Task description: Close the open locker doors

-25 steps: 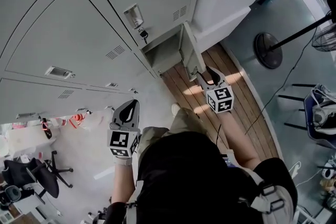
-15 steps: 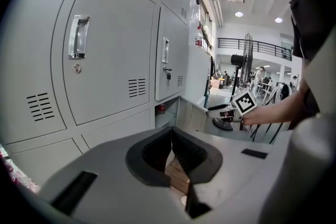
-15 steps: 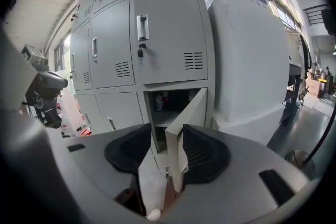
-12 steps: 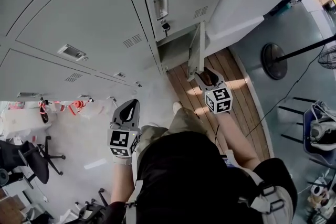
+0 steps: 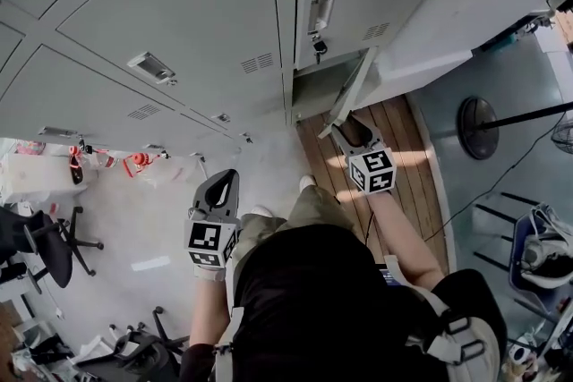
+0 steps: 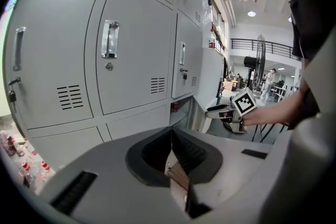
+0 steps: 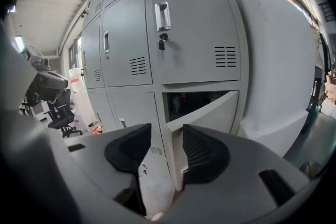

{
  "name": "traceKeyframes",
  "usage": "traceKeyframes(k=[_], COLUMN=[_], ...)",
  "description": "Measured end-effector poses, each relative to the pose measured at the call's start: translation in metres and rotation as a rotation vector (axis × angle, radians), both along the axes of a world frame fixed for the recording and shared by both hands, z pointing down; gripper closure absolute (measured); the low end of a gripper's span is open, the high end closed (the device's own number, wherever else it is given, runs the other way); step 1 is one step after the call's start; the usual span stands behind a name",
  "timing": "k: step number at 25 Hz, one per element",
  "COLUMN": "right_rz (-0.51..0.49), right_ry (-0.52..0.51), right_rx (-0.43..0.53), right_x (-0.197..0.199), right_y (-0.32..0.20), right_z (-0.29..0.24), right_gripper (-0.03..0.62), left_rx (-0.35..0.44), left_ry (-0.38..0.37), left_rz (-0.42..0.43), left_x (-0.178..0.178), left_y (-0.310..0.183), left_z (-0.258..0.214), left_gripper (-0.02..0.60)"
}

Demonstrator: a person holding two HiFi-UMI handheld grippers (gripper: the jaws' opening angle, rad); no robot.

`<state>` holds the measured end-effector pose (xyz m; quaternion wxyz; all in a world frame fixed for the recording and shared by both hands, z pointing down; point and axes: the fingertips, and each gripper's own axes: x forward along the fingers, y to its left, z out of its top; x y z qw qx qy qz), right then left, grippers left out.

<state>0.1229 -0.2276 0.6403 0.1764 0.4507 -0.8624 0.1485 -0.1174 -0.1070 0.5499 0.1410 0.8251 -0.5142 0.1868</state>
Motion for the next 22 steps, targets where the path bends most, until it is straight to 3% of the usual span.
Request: traceKeyframes(k=[22], right_rz=[-0.241], right_ry=[0.02], right_rx=[0.016], right_x=[-0.078], right_y=[-0.053], right_z=[0.01], right_gripper=[0.398], left_rx=[-0.008], left_ry=[-0.001], left_rz=[-0.234], left_x=[-0.04], left_y=[0.001], left_z=[0.002], left_gripper=[0.572])
